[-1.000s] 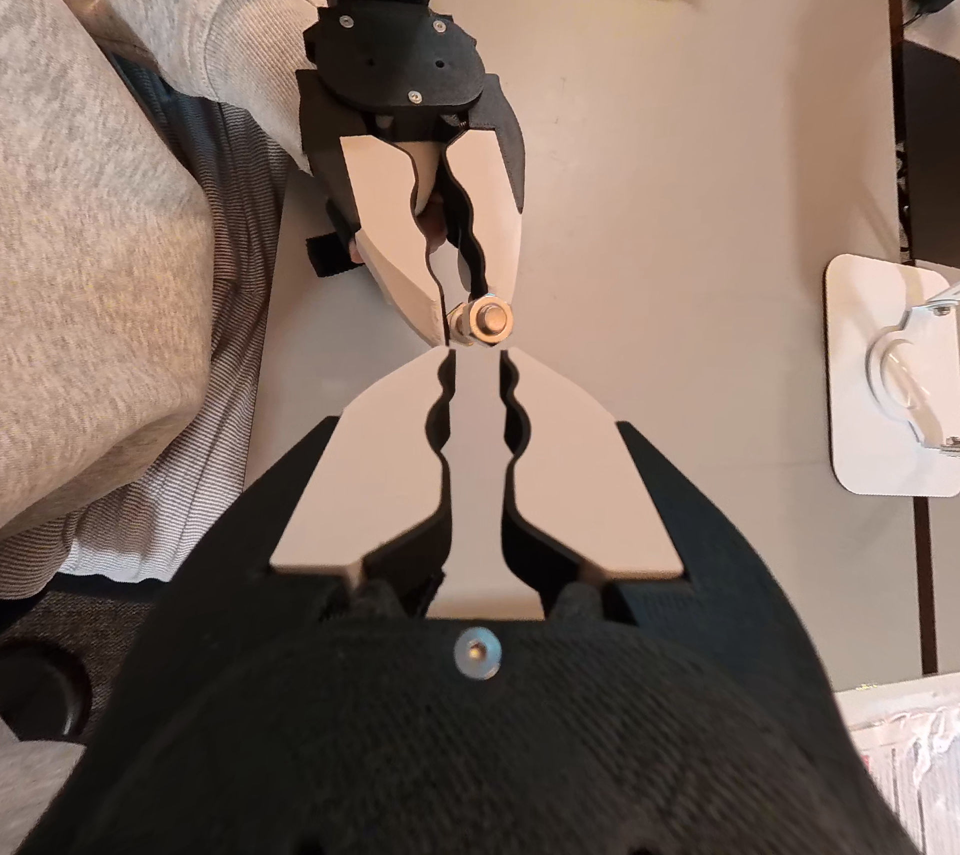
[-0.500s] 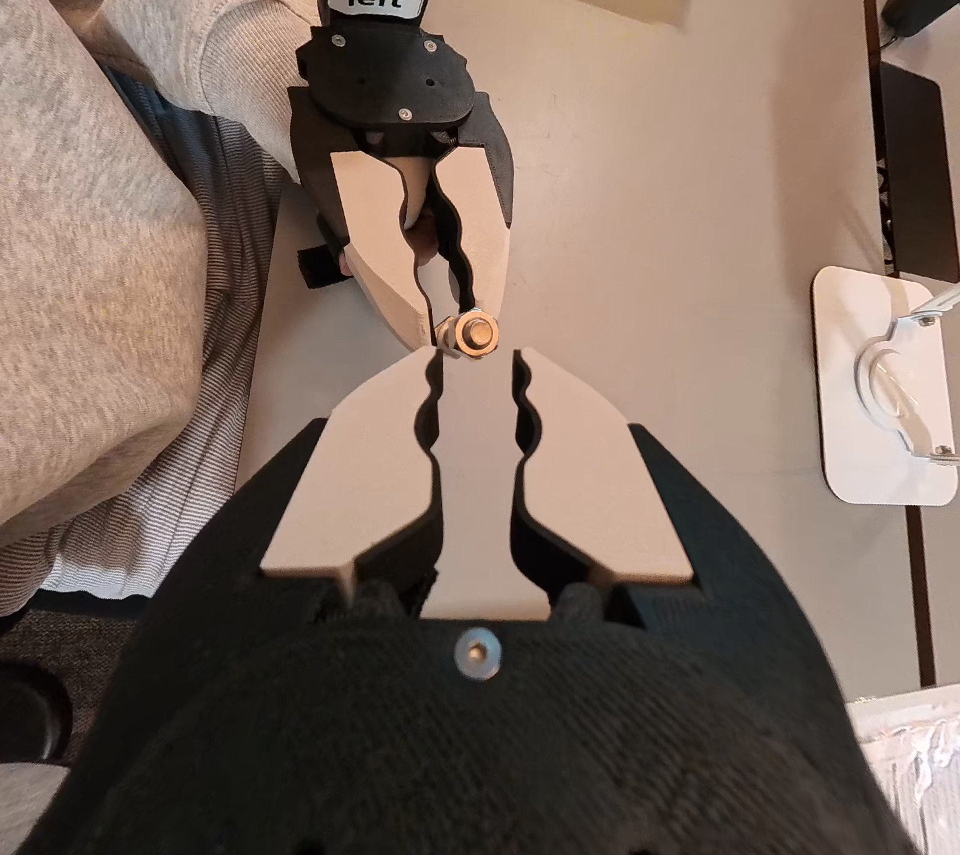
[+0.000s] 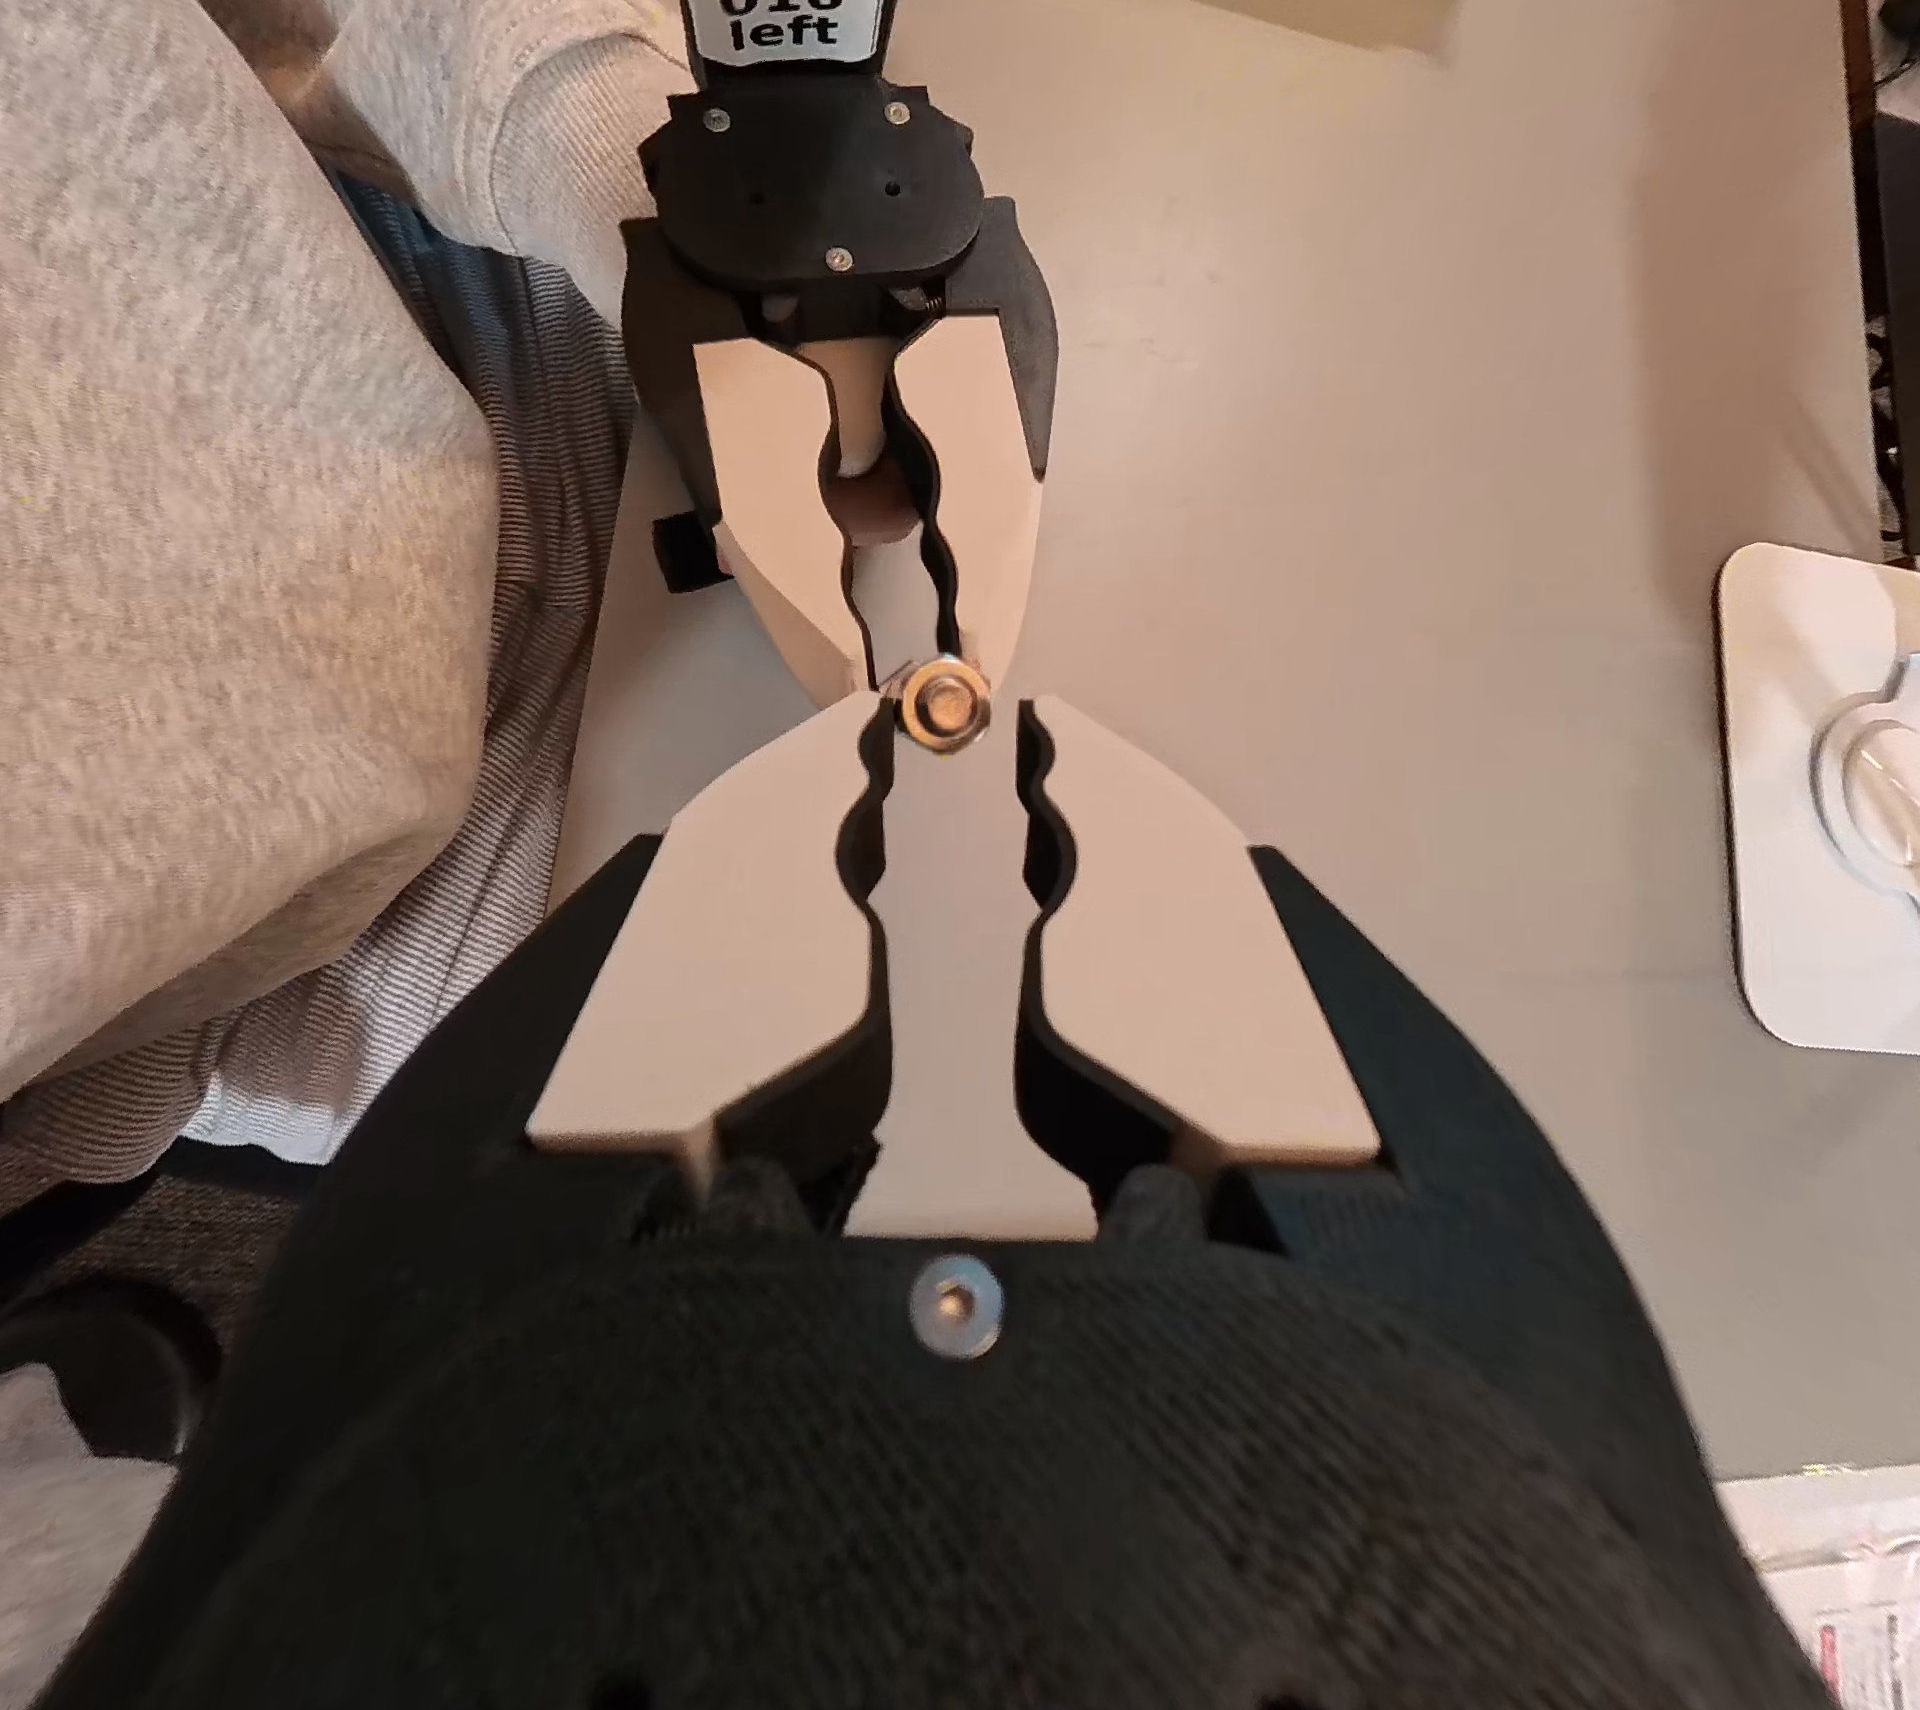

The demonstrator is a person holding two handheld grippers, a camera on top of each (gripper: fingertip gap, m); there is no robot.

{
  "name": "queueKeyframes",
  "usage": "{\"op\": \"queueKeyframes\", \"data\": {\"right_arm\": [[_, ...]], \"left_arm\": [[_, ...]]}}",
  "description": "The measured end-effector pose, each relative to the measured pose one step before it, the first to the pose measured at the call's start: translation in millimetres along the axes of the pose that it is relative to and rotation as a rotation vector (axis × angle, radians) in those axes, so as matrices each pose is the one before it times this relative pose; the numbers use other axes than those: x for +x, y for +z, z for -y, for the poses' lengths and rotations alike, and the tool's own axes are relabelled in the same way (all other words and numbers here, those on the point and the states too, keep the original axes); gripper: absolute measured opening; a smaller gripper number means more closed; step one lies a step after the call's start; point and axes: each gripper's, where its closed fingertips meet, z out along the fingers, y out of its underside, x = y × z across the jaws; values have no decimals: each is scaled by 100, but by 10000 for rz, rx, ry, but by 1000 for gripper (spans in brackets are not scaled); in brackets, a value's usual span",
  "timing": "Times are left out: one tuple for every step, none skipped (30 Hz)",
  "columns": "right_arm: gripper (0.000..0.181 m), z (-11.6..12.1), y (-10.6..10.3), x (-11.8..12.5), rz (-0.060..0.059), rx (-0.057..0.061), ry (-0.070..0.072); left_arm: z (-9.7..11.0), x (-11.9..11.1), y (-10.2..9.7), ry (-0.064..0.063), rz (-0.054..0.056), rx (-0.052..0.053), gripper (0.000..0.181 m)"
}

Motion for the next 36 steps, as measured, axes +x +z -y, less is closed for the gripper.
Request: {"op": "queueKeyframes", "data": {"right_arm": [[22,-38,12,-128,47,-55,-10],[22,-33,29,-116,41,-51,-12],[21,-25,23,-103,39,-47,-11],[21,-32,31,-93,40,-41,-5],[20,-28,27,-71,42,-36,7],[20,-37,20,-74,42,-36,16],[19,-39,16,-71,44,-29,14],[18,-26,-1,-45,31,-20,11],[18,-19,3,-16,10,-15,10],[18,-1,2,-9,7,-6,6],[18,-6,14,-1,9,-6,9],[18,-20,3,-16,14,-12,13],[18,-10,0,-12,15,-14,14],[18,-23,-2,-24,12,-13,10],[18,-13,6,-9,8,-10,2],[18,-16,-12,-5,2,-8,-3],[18,1,-10,8,-4,-4,-1],[18,8,-7,22,-15,1,-2],[18,37,-16,37,-29,16,-11],[18,63,-29,31,-27,36,-16],[19,111,-50,7,-10,61,2],[21,106,-62,6,4,69,40],[22,57,-71,19,2,34,62],[22,-35,-63,30,2,-14,55],[22,-97,-29,11,7,-45,41],[22,-116,-19,-2,6,-57,33],[22,-94,13,-10,18,-53,27],[21,-59,20,-37,36,-34,23],[19,-3,30,-45,32,-16,14],[18,5,48,-36,26,-13,6],[18,-10,40,-12,7,-25,6],[17,-31,25,-3,-3,-36,7],[17,-34,8,-9,1,-30,8],[17,-17,-9,2,-1,-13,0],[17,15,-17,2,-6,4,-8],[17,27,-10,0,-8,10,-13]], "left_arm": [[-80,74,45,50,-18,-37,19],[-67,78,28,54,-24,-44,19],[-67,62,28,60,-14,-44,19],[-51,50,22,60,-4,-33,19],[-47,44,22,51,-6,-30,19],[-32,41,18,40,-2,-26,19],[-25,6,9,34,8,-13,19],[-14,26,10,21,0,-12,19],[-25,2,6,6,-5,-11,19],[-1,13,0,2,0,-2,19],[-8,-1,3,8,1,-6,19],[-24,15,8,8,-6,-11,19],[-10,13,10,9,-5,-8,19],[-18,20,12,12,-1,-7,19],[-11,13,10,7,-4,-9,19],[-4,7,5,2,-2,-4,19],[4,-6,2,1,5,3,19],[6,-13,-5,-3,7,4,19],[37,-36,-8,-8,17,21,19],[37,-23,-29,-17,2,14,19],[-19,-9,-4,1,0,-14,19],[-39,-8,12,20,11,-15,19],[-3,30,8,14,-5,-4,19],[-3,36,22,3,-15,-3,19],[1,31,10,7,-1,-1,19],[-7,4,12,10,1,-6,19],[-10,3,2,5,0,-8,19],[8,-14,-3,-1,7,6,19],[5,-24,-6,-7,7,5,19],[10,-16,-1,-7,5,1,19],[-29,8,-3,6,-4,-14,19],[-33,-1,10,15,8,-18,19],[-27,3,20,12,0,-13,19],[-4,3,5,4,0,-3,19],[24,4,-6,-5,0,10,19],[23,-10,6,-10,1,11,19]]}}
